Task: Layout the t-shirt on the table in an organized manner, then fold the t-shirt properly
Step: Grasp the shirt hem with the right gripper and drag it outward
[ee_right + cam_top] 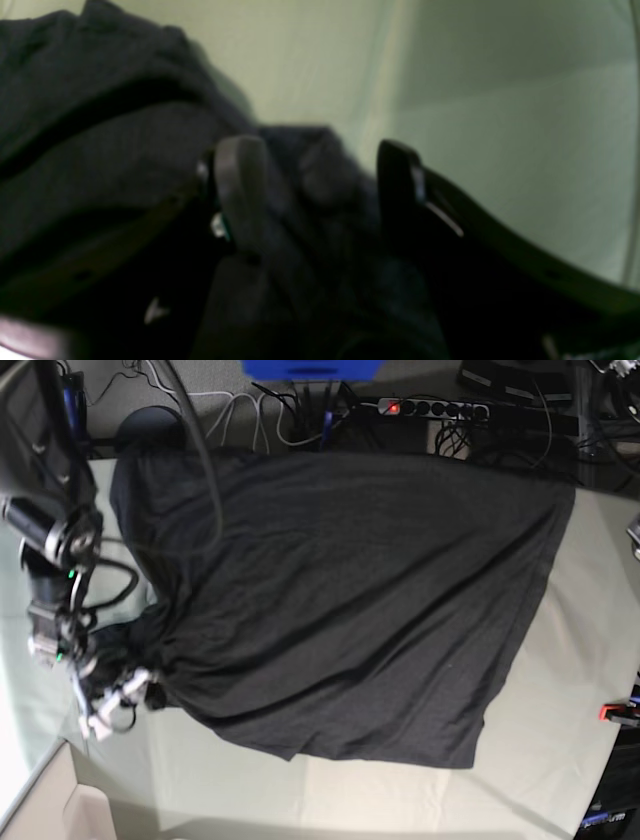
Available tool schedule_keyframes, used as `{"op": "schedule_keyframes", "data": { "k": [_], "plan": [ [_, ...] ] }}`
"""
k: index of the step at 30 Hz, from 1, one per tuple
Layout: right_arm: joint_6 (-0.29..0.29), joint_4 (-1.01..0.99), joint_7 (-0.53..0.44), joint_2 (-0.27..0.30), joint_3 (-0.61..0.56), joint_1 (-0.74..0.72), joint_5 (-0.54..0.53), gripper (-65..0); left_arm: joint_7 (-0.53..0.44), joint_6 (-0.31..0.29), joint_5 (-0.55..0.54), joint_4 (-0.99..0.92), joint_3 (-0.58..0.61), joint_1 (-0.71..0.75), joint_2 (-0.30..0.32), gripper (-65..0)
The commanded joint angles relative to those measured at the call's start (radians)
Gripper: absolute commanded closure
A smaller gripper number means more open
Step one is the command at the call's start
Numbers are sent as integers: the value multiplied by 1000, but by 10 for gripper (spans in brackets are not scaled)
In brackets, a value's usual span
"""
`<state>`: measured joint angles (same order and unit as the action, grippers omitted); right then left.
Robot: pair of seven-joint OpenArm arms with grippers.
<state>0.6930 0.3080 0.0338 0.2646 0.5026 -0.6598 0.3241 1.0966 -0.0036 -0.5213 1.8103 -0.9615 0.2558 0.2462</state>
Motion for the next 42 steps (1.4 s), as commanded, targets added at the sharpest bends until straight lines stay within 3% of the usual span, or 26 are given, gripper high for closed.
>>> {"op": "schedule_keyframes", "data": {
  "k": [1, 10, 12, 14, 16, 20, 29, 34, 39, 42],
  "plan": [
    [5, 13, -39, 11, -9, -16, -13, -351, -13, -2, -12, 15, -3, -5, 17, -451],
    [-295, 9, -170, -15, -239, 76, -13, -350, -13, -2, -12, 15, -3, -16, 15, -451],
    [-335, 9, -171, -17, -275, 88, -13, -350, -13, -2, -12, 15, -3, -16, 15, -451],
    [-341, 7, -171, -20, -308, 90, -13, -344, -13, -2, -12, 15, -3, -13, 15, -451],
    [-338, 7, -173, -37, -330, 88, -13, -292, -13, -2, -12, 15, -3, -13, 15, -451],
    [-338, 13, -177, -46, -330, 74, -13, -9, -13, -2, -12, 15, -3, -8, 15, -451],
    [-312, 61, -176, -40, -328, -25, -16, 0, -13, -2, -12, 16, -7, -8, 15, -451],
    [-355, 86, -176, -24, -328, -156, -18, 0, -13, -2, -12, 24, -9, -11, 15, -451],
    [-359, 78, -177, -24, -327, -251, -18, 0, -13, -2, -12, 24, -9, -6, 15, -451],
    [-359, 78, -177, -34, -330, -255, -18, -48, -13, -2, -12, 24, -9, -6, 15, -451]
  ]
}}
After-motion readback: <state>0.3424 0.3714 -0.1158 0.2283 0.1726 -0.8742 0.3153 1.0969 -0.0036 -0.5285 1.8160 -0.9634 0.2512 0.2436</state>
